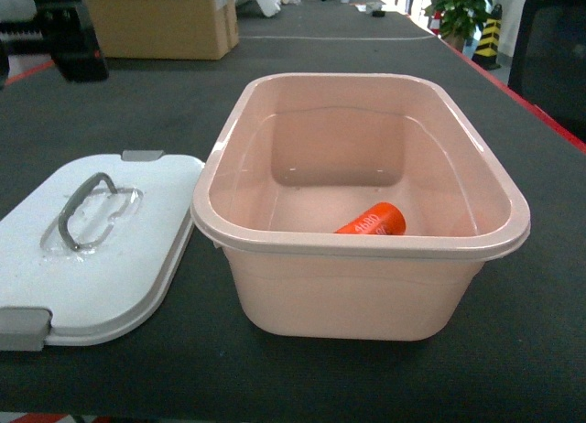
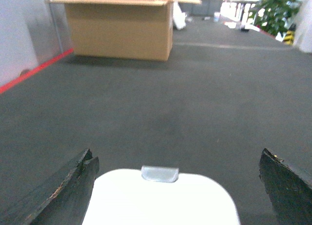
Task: Pick capacitor and pack into box
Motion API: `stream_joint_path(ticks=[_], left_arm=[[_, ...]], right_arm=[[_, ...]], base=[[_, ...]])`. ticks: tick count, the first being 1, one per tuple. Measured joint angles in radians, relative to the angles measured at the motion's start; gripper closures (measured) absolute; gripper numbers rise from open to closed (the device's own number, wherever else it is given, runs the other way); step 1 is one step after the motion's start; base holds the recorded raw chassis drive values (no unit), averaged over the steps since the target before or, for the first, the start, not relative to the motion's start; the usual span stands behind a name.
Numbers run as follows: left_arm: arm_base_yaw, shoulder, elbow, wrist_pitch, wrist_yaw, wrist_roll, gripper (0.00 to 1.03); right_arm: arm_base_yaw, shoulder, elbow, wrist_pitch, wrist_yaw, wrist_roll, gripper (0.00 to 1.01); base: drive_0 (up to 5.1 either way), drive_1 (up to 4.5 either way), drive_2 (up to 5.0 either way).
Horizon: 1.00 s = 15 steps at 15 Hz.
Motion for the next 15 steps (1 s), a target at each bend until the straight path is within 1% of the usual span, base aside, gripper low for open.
stream_joint_path(ticks=[1, 2, 4, 7, 8, 9, 10, 13, 15], left_arm=[[0.030, 0.064, 0.004, -0.012, 0.005, 0.000, 0.05], [0.045, 0.121, 0.023, -0.019, 0.012, -0.001, 0.05], [0.056, 0.231, 0.076, -0.046, 0.028, -0.001, 0.05], [0.074, 0.343, 0.106, -0.082, 0.038, 0.000, 0.05], [0.076, 0.356, 0.109, -0.081, 0.043, 0.008, 0.05], [0.075, 0.360, 0.109, -0.083, 0.046, 0.022, 0.15], [0.070, 0.360, 0.112, -0.083, 0.044, 0.026, 0.27], [0.063, 0.360, 0.113, -0.090, 0.034, 0.026, 0.55], [0.061, 0.362, 0.118, -0.114, 0.026, 0.020, 0.77]], right_arm=[[0.000, 0.000, 0.000, 0.000, 0.000, 0.000, 0.03], [0.000, 0.000, 0.000, 0.000, 0.000, 0.000, 0.03], [0.000, 0.000, 0.000, 0.000, 0.000, 0.000, 0.03], [0.000, 0.000, 0.000, 0.000, 0.000, 0.000, 0.03], [0.000, 0.000, 0.000, 0.000, 0.000, 0.000, 0.03], [0.000, 0.000, 0.000, 0.000, 0.000, 0.000, 0.03], [0.000, 0.000, 0.000, 0.000, 0.000, 0.000, 0.03], [0.000, 0.000, 0.000, 0.000, 0.000, 0.000, 0.03], [0.000, 0.000, 0.000, 0.000, 0.000, 0.000, 0.03]], base=[[0.0, 0.00, 0.0], [0.0, 0.00, 0.0], [0.0, 0.00, 0.0], [0.0, 0.00, 0.0], [0.0, 0.00, 0.0], [0.0, 0.00, 0.0], [0.0, 0.00, 0.0], [0.0, 0.00, 0.0], [0.0, 0.00, 0.0]])
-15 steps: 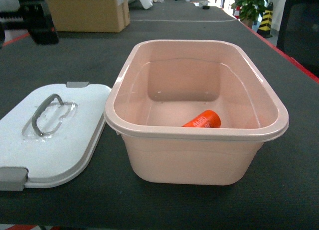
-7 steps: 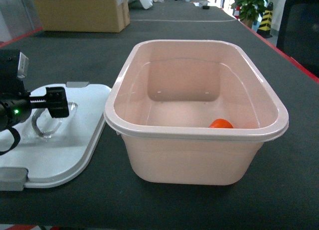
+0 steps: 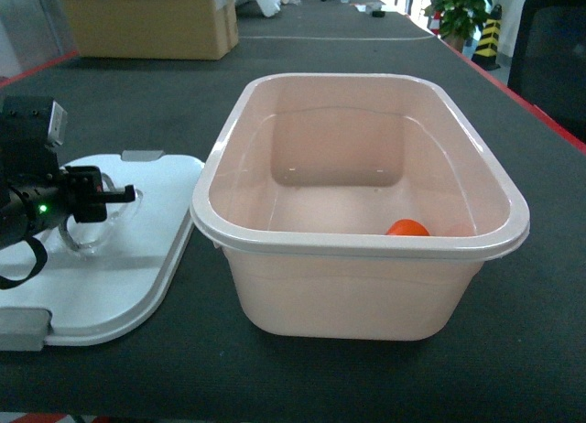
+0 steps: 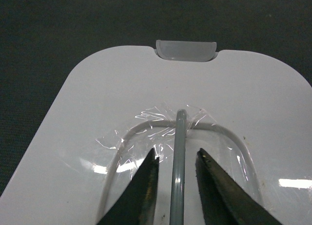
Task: Pick capacitor and pack into box
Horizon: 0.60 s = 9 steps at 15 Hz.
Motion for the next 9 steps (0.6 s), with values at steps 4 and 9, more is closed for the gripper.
stream_joint_path(ticks=[4, 9], left_arm=[[-0.001, 0.003, 0.008, -0.019, -0.006, -0.020, 1.01], [0.001, -0.087, 0.010, -0.090, -0.012, -0.032, 1.01]], right_arm=[[0.000, 0.000, 0.000, 0.000, 0.000, 0.000, 0.03], [0.000, 0.000, 0.000, 0.000, 0.000, 0.000, 0.03]], base=[[0.0, 0.00, 0.0], [0.0, 0.00, 0.0]])
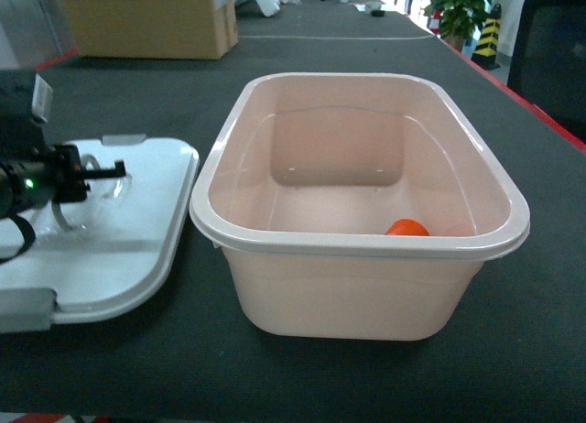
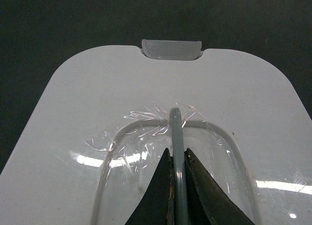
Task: Pick capacitor and pack into box
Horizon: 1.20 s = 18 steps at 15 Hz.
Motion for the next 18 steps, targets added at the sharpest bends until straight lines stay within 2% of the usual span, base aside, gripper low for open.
stream_joint_path(ticks=[3, 5, 6, 8, 10, 11, 14, 17, 18], left_arm=[[-0.003, -0.207, 0.051, -0.076, -0.016, -0.025, 1.01], [-0.031, -0.322, 0.096, -0.172, -0.062, -0.068, 1.01], [-0.058, -0.365, 0.128, -0.264, -0.106, -0.092, 1.01], [-0.151, -0.422, 0.181, -0.420, -0.175, -0.125, 1.01], [-0.291, -0.433, 0.217, -0.528, -0.229, -0.156, 1.01], [-0.359, -0.430, 0.235, -0.562, -0.259, -0.172, 1.01], [-0.560, -0.367, 0.322, -0.597, -0.367, -0.185, 1.01], [-0.683, -0.205, 0.427, -0.658, -0.462, -0.213, 1.01], [-0.697, -0.180, 0.437, -0.668, -0.475, -0.225, 1.01]], right_arm=[[0.000, 0.000, 0.000, 0.000, 0.000, 0.000, 0.03], [0.000, 0.000, 0.000, 0.000, 0.000, 0.000, 0.03], [0.000, 0.000, 0.000, 0.000, 0.000, 0.000, 0.03], [0.000, 0.000, 0.000, 0.000, 0.000, 0.000, 0.03], [0.000, 0.000, 0.000, 0.000, 0.000, 0.000, 0.03], [0.000, 0.000, 0.000, 0.000, 0.000, 0.000, 0.03], [0.000, 0.000, 0.000, 0.000, 0.000, 0.000, 0.03], [0.000, 0.000, 0.000, 0.000, 0.000, 0.000, 0.03], [0.000, 0.000, 0.000, 0.000, 0.000, 0.000, 0.03]], base=[[0.0, 0.00, 0.0], [0.0, 0.00, 0.0], [0.0, 0.00, 0.0], [0.0, 0.00, 0.0], [0.0, 0.00, 0.0], [0.0, 0.00, 0.0], [0.0, 0.00, 0.0], [0.0, 0.00, 0.0], [0.0, 0.00, 0.0]])
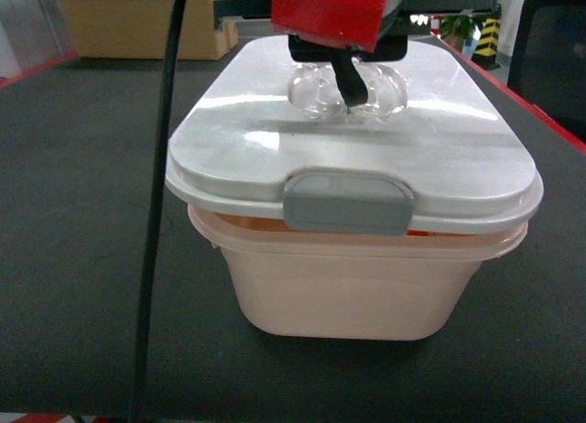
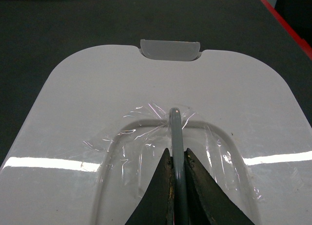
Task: Pick capacitor and pack into box
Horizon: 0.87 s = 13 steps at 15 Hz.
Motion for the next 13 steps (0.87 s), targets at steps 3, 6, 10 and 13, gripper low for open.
stream_joint_path(ticks=[3, 6, 10, 13], left_arm=[[-0.011, 0.018, 0.015, -0.010, -0.024, -0.010, 1.01], [-0.011, 0.037, 0.016, -0.016, -0.031, -0.031, 1.01], [-0.019, 0.046, 0.016, -0.018, -0.026, -0.034, 1.01], [-0.022, 0.048, 0.010, 0.004, -0.014, -0.035, 0.82]], right_arm=[[0.000, 0.000, 0.000, 0.000, 0.000, 0.000, 0.03], [0.000, 0.000, 0.000, 0.000, 0.000, 0.000, 0.03], [0.000, 0.000, 0.000, 0.000, 0.000, 0.000, 0.03], [0.000, 0.000, 0.000, 0.000, 0.000, 0.000, 0.03]], base=[[0.0, 0.00, 0.0], [0.0, 0.00, 0.0], [0.0, 0.00, 0.0], [0.0, 0.00, 0.0]])
